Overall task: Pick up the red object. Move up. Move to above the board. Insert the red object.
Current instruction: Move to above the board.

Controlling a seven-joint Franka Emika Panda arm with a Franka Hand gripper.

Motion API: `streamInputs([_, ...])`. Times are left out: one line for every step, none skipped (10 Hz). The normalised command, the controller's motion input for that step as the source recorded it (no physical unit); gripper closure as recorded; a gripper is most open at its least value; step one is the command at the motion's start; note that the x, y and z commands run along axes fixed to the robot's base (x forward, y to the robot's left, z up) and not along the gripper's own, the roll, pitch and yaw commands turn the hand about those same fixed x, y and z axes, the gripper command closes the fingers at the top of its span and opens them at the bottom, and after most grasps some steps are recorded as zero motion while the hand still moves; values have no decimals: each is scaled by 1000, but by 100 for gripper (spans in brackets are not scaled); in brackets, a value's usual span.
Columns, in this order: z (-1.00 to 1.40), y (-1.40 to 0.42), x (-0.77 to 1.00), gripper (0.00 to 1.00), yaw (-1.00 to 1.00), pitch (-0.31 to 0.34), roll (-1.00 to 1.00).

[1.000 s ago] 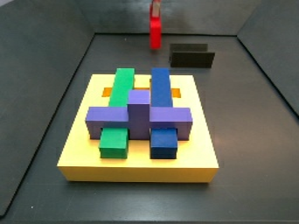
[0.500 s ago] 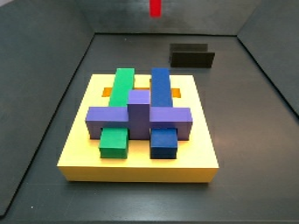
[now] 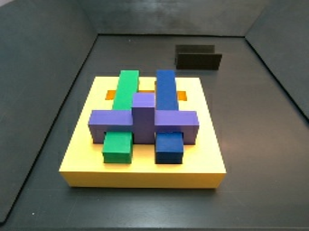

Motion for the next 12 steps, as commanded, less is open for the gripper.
streamInputs([115, -1400, -115, 100, 1000, 3, 11])
streamInputs([118, -1400, -120, 100, 1000, 2, 8])
streamInputs([115, -1400, -111, 100, 1000, 5, 12])
streamInputs([122, -1400, -110, 100, 1000, 5, 19])
streamInputs([123, -1400, -114, 100, 1000, 5, 16])
streamInputs([124, -1400, -116, 100, 1000, 4, 21])
streamInputs([132, -1400, -118, 100, 1000, 7, 27])
streamInputs([141, -1400, -111, 100, 1000, 9, 30])
streamInputs([155, -1400, -89, 100, 1000, 16, 33])
streamInputs([151, -1400, -77, 100, 1000, 21, 41])
streamInputs([45, -426, 34, 100, 1000, 39, 47])
streamInputs([21, -191, 64, 100, 1000, 49, 49])
